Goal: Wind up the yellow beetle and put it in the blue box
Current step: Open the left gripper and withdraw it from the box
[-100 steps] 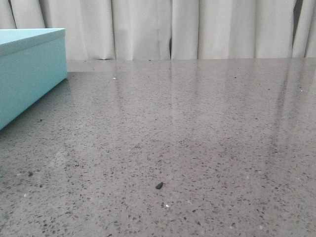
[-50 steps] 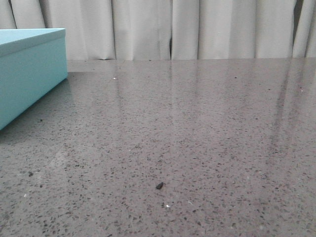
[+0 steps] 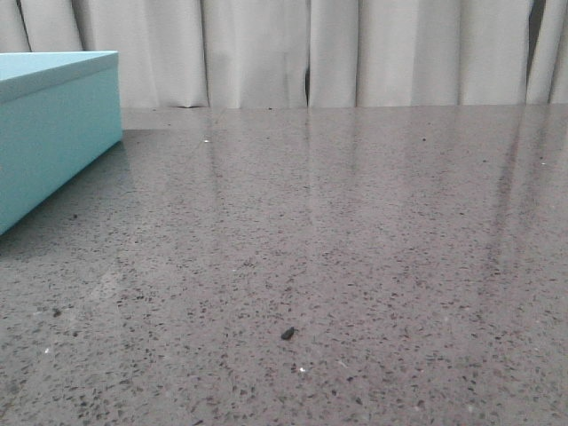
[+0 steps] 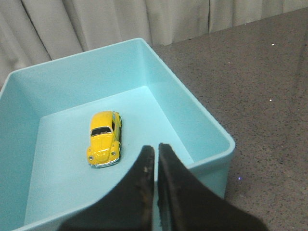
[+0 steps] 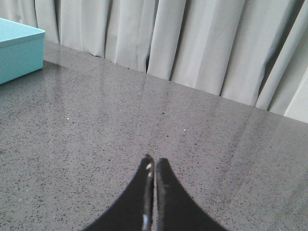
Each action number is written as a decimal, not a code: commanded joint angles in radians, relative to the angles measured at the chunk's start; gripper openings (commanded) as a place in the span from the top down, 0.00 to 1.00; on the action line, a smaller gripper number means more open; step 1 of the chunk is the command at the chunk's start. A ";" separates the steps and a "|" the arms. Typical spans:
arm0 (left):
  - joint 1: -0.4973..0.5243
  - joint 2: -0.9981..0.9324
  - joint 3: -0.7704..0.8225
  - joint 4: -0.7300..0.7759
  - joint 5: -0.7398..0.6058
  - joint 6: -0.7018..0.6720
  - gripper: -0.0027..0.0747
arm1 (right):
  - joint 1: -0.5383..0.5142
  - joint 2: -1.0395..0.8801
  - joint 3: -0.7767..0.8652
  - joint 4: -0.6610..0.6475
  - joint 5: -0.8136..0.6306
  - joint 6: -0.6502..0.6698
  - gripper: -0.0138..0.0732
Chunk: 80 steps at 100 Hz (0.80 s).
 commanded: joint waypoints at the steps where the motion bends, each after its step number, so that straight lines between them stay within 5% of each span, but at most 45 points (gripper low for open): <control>1: 0.023 -0.035 0.069 0.012 -0.187 0.005 0.99 | -0.002 -0.008 -0.018 0.001 -0.072 -0.011 0.90; 13: 0.071 -0.139 0.271 -0.042 -0.451 0.005 0.99 | -0.002 -0.008 -0.018 0.001 -0.072 -0.011 0.90; 20: 0.084 -0.190 0.347 -0.071 -0.483 -0.004 0.99 | -0.002 -0.008 -0.018 0.001 -0.070 -0.011 0.90; 51: 0.119 -0.314 0.495 -0.076 -0.350 -0.171 0.99 | -0.002 -0.008 -0.018 0.001 -0.064 -0.011 0.90; 68: 0.121 -0.346 0.493 -0.077 -0.156 -0.173 0.99 | -0.002 -0.008 -0.018 0.001 -0.064 -0.011 0.90; 80: 0.121 -0.346 0.493 -0.095 -0.152 -0.179 0.99 | -0.002 -0.008 -0.018 0.001 -0.064 -0.011 0.90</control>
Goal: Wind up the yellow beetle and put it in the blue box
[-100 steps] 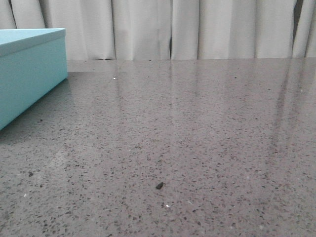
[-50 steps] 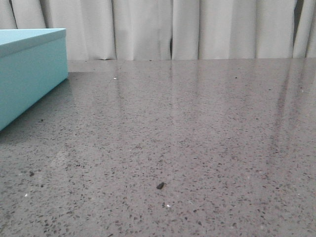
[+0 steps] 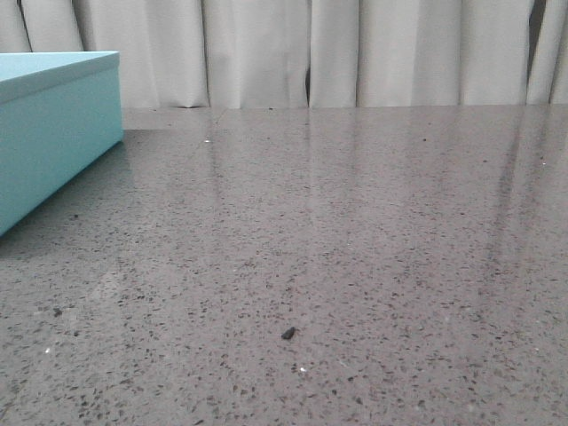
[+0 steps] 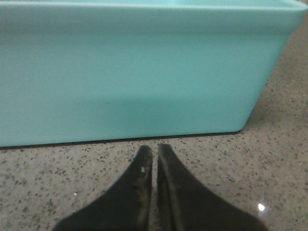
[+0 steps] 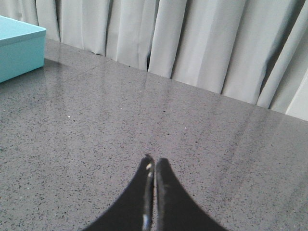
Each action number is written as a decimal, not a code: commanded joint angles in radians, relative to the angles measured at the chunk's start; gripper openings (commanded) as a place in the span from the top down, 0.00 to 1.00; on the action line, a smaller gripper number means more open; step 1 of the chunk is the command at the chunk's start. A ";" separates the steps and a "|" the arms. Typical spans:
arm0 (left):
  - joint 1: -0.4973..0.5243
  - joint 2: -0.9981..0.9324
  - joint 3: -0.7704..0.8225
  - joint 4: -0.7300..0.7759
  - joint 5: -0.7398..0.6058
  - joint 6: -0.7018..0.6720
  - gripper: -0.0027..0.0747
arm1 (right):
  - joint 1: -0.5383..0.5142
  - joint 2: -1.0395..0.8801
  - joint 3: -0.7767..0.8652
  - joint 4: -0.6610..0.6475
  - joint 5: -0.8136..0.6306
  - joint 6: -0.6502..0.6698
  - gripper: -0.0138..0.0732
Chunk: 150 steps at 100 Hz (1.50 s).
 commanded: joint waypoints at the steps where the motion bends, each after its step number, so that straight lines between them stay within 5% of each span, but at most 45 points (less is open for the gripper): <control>1: 0.002 -0.035 0.041 -0.018 -0.027 -0.014 0.99 | -0.002 -0.008 -0.018 -0.002 -0.071 -0.011 0.90; 93: 0.002 -0.035 0.041 -0.018 -0.027 -0.014 0.99 | -0.006 -0.008 0.001 -0.018 -0.047 -0.011 0.90; 133: 0.002 -0.035 0.041 -0.018 -0.027 -0.014 0.99 | -0.198 -0.008 0.545 -0.040 -0.047 -0.011 0.90; 150: 0.002 -0.035 0.041 -0.018 -0.027 -0.014 0.99 | -0.217 -0.010 0.644 -0.026 -0.047 -0.011 0.90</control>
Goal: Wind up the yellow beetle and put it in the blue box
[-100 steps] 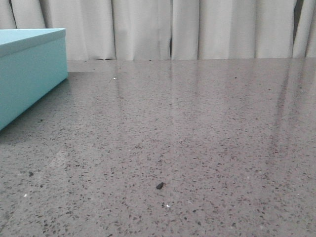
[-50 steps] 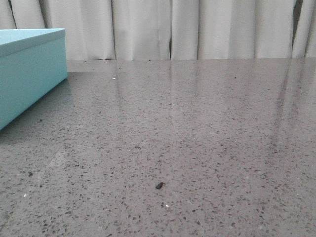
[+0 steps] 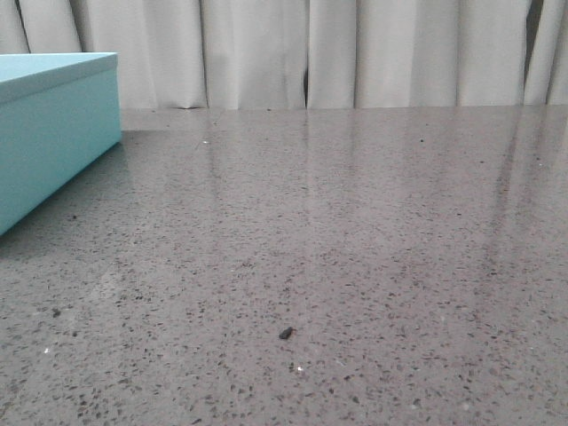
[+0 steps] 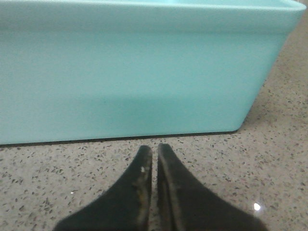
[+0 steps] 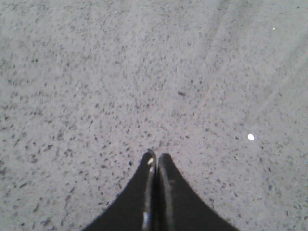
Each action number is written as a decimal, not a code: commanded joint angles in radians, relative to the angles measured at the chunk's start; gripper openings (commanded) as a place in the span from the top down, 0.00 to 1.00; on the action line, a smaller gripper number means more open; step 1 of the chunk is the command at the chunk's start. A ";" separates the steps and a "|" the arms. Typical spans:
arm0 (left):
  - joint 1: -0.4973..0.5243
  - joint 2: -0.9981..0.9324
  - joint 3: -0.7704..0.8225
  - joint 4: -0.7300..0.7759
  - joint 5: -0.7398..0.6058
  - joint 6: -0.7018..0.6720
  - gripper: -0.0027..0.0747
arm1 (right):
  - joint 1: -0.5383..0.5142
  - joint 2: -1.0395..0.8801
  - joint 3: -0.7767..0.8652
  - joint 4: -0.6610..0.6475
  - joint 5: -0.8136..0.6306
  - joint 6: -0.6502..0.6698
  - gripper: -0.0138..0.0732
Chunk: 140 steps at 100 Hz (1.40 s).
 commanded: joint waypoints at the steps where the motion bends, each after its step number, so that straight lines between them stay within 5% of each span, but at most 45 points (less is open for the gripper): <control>1: 0.002 -0.035 0.041 -0.012 -0.030 -0.009 0.99 | -0.008 -0.011 0.072 0.010 0.161 -0.011 0.90; 140: 0.002 -0.035 0.041 -0.012 -0.030 -0.009 0.99 | -0.105 -0.016 0.075 0.010 0.161 -0.011 0.90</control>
